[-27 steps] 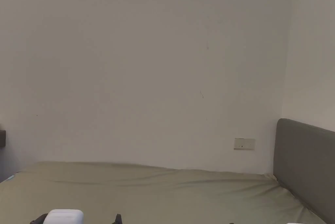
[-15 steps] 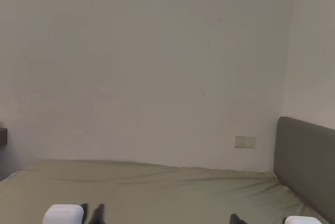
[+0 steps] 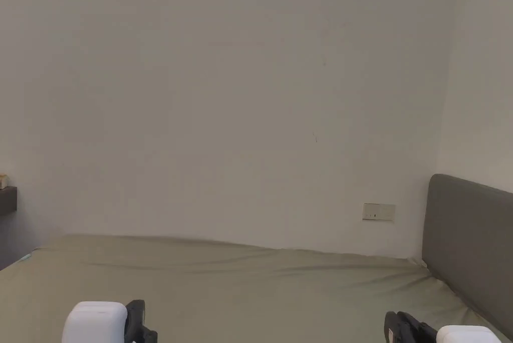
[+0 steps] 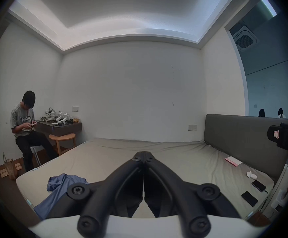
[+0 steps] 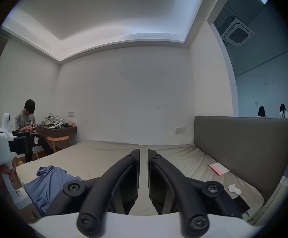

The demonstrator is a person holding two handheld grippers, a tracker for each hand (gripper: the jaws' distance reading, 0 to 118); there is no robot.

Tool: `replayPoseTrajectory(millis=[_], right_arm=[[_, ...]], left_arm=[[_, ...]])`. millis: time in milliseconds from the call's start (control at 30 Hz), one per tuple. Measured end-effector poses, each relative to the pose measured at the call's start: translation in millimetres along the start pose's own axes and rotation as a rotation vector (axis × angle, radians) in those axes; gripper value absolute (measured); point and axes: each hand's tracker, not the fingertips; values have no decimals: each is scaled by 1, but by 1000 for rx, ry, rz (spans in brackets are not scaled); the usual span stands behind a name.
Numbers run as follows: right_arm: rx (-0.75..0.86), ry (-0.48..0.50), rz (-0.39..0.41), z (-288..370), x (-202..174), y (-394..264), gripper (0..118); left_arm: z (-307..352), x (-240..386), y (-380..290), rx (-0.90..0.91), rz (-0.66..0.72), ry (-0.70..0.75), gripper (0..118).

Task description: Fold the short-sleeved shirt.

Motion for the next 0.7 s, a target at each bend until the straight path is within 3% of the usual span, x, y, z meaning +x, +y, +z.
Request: replayPoseTrajectory(millis=[367, 400, 433, 500, 533, 700], right_arm=[[-16, 117, -46, -63, -60, -3, 12], [-19, 134, -48, -69, -67, -4, 12], [-22, 148, -52, -76, -75, -6, 12], [-33, 190, -64, -91, -88, -10, 12], [-39, 208, -60, -97, -97, -12, 12], [-66, 283, -33, -128, -130, -29, 12]], left_arm=[[-13, -86, -8, -50, 3, 153, 0], [-17, -96, -11, -68, 4, 179, 9], [-22, -108, -14, -88, 9, 193, 27], [-31, -130, -23, -145, 33, 208, 106], [-24, -141, -29, -170, 38, 229, 114], [-63, -212, -96, -403, 131, 238, 116]])
